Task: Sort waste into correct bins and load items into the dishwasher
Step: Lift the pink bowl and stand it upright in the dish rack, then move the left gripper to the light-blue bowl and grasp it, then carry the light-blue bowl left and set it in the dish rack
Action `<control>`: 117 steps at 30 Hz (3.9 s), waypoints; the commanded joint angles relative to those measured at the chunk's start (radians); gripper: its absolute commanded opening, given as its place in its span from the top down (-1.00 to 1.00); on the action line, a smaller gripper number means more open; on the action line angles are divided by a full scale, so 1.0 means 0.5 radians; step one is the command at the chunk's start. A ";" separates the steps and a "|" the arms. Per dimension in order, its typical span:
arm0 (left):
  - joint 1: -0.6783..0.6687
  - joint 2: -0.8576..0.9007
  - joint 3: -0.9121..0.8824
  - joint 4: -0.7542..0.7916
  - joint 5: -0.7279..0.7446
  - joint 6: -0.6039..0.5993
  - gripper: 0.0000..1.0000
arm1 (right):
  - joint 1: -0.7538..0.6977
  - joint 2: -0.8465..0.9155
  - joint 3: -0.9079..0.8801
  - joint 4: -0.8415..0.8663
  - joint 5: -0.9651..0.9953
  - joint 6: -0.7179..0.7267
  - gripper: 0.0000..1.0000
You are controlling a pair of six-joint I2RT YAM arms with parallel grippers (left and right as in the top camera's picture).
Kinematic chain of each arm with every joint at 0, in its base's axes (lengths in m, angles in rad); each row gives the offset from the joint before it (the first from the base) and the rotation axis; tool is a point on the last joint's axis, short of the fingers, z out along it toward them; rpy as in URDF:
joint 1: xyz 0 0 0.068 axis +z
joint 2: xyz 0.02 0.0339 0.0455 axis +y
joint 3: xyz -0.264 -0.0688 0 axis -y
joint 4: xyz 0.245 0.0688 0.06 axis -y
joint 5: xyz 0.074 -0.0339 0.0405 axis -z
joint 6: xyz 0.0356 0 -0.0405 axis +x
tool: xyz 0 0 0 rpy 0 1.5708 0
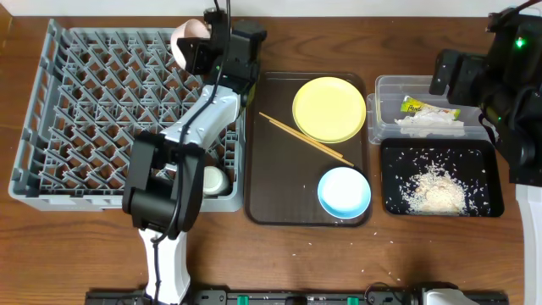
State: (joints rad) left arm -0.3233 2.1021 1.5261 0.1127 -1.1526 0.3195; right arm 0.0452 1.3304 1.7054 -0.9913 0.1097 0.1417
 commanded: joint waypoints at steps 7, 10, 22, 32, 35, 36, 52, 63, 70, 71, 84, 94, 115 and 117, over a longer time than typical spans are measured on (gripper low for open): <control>-0.050 -0.005 -0.031 0.014 -0.127 0.056 0.86 | -0.010 -0.007 -0.005 -0.002 0.027 0.021 -0.98; -0.066 -0.005 -0.034 -0.037 -0.134 0.056 0.86 | -0.010 -0.007 -0.005 -0.002 0.027 0.021 -0.99; -0.182 -0.005 -0.034 -0.169 -0.188 0.019 0.85 | -0.010 -0.007 -0.005 -0.003 0.027 0.021 -0.98; -0.272 -0.005 -0.034 -0.637 0.320 -0.587 0.24 | -0.010 -0.007 -0.005 -0.011 0.027 0.021 -0.98; -0.272 -0.006 -0.034 -0.632 0.465 -0.595 0.10 | -0.010 -0.007 -0.005 -0.036 0.027 0.021 -0.99; -0.272 -0.008 -0.034 -0.627 0.484 -0.598 0.07 | -0.010 -0.007 -0.005 -0.050 0.026 0.021 -0.99; -0.272 -0.114 0.018 -0.620 1.453 -0.743 -0.37 | -0.010 -0.007 -0.005 -0.227 0.027 0.021 -0.99; -0.281 -0.884 0.023 -1.457 2.372 -0.802 -0.42 | -0.010 -0.007 -0.005 -0.227 0.027 0.021 -0.99; -0.492 -0.805 -0.131 -1.933 2.702 -1.324 -0.40 | -0.010 -0.007 -0.005 -0.227 0.027 0.021 -0.98; -0.546 -0.752 -0.159 -1.897 2.701 -1.404 -0.40 | -0.010 -0.007 -0.005 -0.226 0.027 0.021 -0.98; -0.893 -0.308 -0.179 -1.808 2.733 -1.683 -0.32 | -0.010 -0.007 -0.005 -0.226 0.027 0.021 -0.98; -0.917 -0.136 -0.175 -1.736 2.776 -1.770 -0.08 | -0.010 -0.007 -0.005 -0.226 0.027 0.021 -0.98; -0.845 -0.690 -0.100 -1.858 1.880 -1.575 0.85 | -0.010 -0.007 -0.005 -0.227 0.027 0.021 -0.98; -0.800 -0.918 -0.100 -1.948 1.239 -1.489 0.85 | -0.010 -0.007 -0.005 -0.227 0.027 0.021 -0.98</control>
State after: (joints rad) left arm -0.7521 1.7756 1.4540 -0.8211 -0.0883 -0.4988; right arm 0.0452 1.3304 1.7050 -1.1038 0.1097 0.1421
